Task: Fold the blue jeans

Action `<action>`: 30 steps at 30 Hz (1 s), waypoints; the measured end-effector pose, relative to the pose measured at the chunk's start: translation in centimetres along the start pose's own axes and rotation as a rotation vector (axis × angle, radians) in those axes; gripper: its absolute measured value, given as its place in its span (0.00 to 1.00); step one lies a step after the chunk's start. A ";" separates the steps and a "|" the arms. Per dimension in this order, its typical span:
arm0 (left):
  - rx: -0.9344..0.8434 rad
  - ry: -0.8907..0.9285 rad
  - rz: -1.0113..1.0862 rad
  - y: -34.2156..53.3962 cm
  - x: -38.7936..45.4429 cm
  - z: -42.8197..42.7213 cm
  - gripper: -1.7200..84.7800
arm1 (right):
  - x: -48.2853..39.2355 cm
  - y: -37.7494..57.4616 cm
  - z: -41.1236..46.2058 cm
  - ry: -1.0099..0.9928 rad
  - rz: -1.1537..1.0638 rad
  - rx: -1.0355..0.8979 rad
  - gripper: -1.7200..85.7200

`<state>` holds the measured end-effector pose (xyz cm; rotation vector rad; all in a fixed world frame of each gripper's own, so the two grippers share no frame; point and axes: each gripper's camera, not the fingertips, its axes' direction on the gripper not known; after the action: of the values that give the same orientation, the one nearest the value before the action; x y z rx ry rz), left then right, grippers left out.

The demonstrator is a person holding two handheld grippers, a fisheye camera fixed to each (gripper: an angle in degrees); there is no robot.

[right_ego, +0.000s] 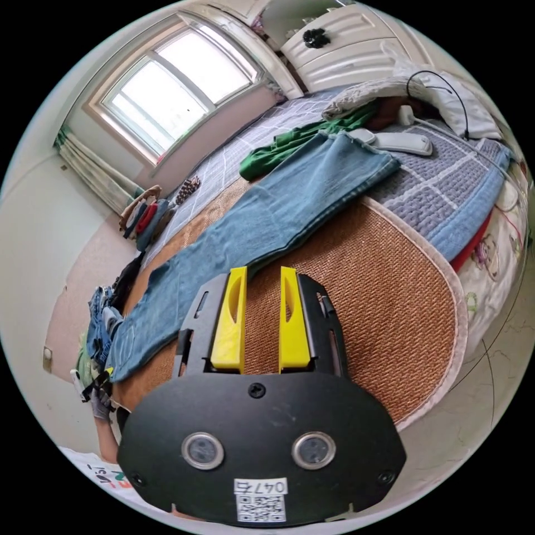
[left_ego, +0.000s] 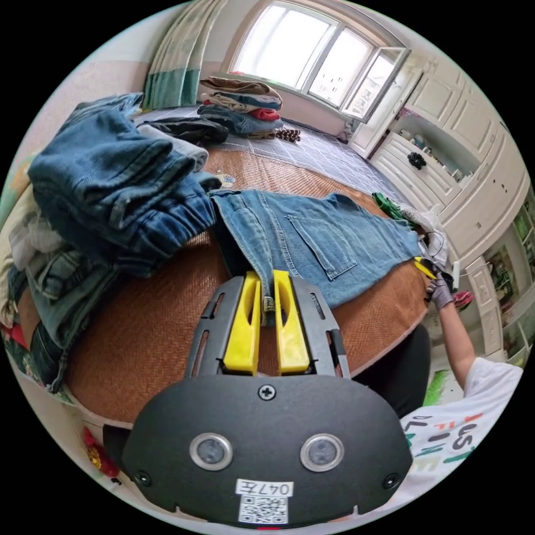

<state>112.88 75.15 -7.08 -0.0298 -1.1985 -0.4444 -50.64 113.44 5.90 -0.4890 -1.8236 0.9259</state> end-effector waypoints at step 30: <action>-0.037 0.141 0.098 -3.4 -1.9 1.5 0.01 | -6.5 13.4 1.5 -0.147 -0.261 0.072 0.01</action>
<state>109.80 73.07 -8.98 -0.0867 -1.0453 -0.3765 -50.21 116.88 -8.65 -0.1360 -1.9240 0.8614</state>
